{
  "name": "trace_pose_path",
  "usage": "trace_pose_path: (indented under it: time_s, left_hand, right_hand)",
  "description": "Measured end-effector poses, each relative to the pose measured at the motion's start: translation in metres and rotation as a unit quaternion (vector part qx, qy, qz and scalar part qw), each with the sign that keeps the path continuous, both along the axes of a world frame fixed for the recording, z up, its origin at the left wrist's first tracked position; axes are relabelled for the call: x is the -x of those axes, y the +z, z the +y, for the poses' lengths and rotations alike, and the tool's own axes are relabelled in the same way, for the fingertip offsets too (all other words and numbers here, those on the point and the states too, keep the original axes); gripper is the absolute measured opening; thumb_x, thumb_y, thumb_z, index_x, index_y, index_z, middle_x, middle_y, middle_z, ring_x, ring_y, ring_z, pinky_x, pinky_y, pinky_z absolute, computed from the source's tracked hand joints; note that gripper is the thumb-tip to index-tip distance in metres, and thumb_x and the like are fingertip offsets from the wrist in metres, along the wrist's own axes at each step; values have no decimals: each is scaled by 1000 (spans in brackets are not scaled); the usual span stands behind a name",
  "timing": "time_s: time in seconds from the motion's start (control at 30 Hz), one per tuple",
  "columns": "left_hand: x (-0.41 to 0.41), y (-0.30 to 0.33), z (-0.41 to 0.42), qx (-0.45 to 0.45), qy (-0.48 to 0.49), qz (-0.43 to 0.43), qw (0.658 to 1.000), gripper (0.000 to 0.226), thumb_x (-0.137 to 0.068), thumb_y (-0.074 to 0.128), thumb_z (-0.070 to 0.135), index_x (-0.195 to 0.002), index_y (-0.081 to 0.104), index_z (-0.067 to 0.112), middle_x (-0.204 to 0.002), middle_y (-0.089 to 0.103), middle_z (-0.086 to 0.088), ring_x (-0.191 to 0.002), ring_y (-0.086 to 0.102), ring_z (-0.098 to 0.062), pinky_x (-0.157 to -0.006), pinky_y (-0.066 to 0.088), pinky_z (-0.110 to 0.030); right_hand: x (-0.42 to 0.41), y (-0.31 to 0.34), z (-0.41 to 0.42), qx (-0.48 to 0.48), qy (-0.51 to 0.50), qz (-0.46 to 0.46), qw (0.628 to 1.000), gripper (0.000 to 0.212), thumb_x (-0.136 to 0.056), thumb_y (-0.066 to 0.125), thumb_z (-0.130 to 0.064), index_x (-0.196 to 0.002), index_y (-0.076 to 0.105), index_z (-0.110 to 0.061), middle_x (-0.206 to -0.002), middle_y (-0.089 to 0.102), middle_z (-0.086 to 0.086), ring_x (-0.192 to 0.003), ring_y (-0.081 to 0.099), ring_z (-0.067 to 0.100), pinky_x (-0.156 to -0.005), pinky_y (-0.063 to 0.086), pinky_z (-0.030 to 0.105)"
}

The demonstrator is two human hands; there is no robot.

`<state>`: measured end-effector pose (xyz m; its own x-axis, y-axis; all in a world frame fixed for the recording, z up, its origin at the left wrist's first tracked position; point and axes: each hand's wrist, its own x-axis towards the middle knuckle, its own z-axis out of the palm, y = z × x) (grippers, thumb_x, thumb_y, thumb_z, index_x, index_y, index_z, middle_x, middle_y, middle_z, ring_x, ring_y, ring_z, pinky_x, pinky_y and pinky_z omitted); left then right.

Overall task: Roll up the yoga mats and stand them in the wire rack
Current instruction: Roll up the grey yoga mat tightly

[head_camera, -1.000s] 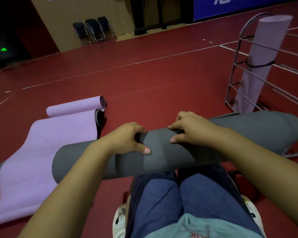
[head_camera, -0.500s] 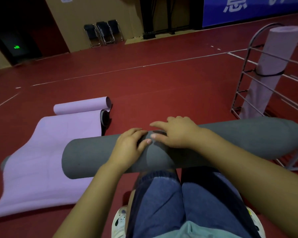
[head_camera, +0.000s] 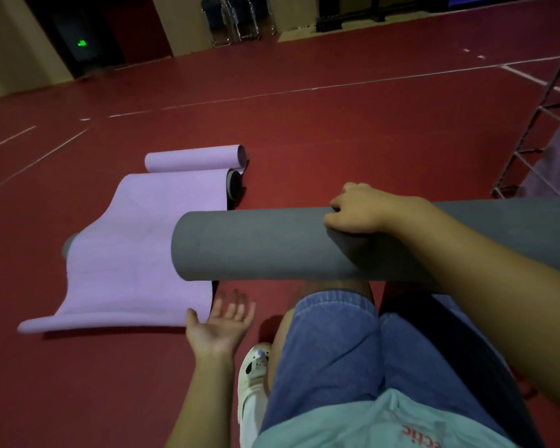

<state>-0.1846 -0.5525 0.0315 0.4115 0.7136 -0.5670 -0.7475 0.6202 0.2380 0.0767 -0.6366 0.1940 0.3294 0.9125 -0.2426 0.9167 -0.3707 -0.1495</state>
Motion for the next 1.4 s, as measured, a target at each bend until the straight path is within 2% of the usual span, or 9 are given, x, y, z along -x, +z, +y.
trace_pose_path:
  time_s: [0.1,0.27,0.4,0.53,0.83,0.93,1.13,1.27,1.4]
  left_hand:
    - [-18,0,5,-36,-43,-81,995,76,-89,21,70,-131,49,13,-132,49,-27,-121,47,-46,-93,31,-70]
    - [-40,15,6,-99,-24,-106,989,80,-78,38,78,-129,53,18,-127,56,-23,-121,49,-46,-83,36,-78]
    - [-46,41,15,-207,-80,-104,970,101,-53,56,80,-138,48,25,-127,61,-15,-112,60,-40,-78,46,-69]
    - [-56,90,32,-328,-166,-63,928,83,-36,86,63,-107,70,23,-123,62,-10,-101,65,-34,-82,47,-66]
    - [-95,218,51,-556,-163,62,813,45,-92,56,19,-134,39,23,-115,62,6,-118,56,-28,-82,53,-56]
    - [-109,232,56,-587,-193,87,781,46,-94,52,9,-134,39,28,-117,62,0,-125,50,-36,-82,52,-58]
    - [-151,208,55,-550,-288,173,765,68,-73,61,13,-137,43,28,-123,60,-12,-112,55,-26,-74,52,-50]
    - [-171,216,60,-490,-357,202,769,62,-71,54,64,-122,59,28,-116,64,-2,-109,53,-23,-73,51,-50]
    - [-190,255,68,-499,-418,309,693,99,-57,21,90,-115,60,20,-125,60,-6,-114,55,-29,-97,36,-65]
  right_hand:
    - [5,5,4,-1,9,37,999,49,-93,37,-39,-140,31,-49,-138,36,15,-128,33,38,-106,30,44]
    - [20,16,9,-100,57,79,990,43,-80,53,-12,-121,50,-27,-118,48,6,-106,52,29,-87,44,36]
    - [28,38,17,-98,125,68,985,89,-79,47,2,-147,16,-46,-135,45,8,-119,47,30,-98,41,40]
    - [12,72,22,-95,138,70,983,93,-81,46,7,-145,11,-52,-152,31,-4,-134,36,23,-98,33,26]
    - [-41,139,1,-299,76,403,861,87,-77,41,20,-131,44,-48,-134,53,-16,-124,49,5,-97,46,36]
    - [-56,132,-3,-344,45,470,812,34,-88,56,-28,-120,57,-40,-126,61,-16,-119,55,2,-96,44,35]
    - [-70,71,-7,-374,-134,440,805,98,-53,45,-74,-104,66,8,-115,66,18,-109,63,19,-79,57,36]
    - [-80,46,-13,-378,-182,523,742,77,-53,42,-73,-91,67,-12,-105,69,0,-98,63,8,-77,56,37]
    - [-96,64,-8,-352,-224,491,765,101,-44,35,-88,-96,68,-8,-97,70,3,-92,66,17,-76,58,41]
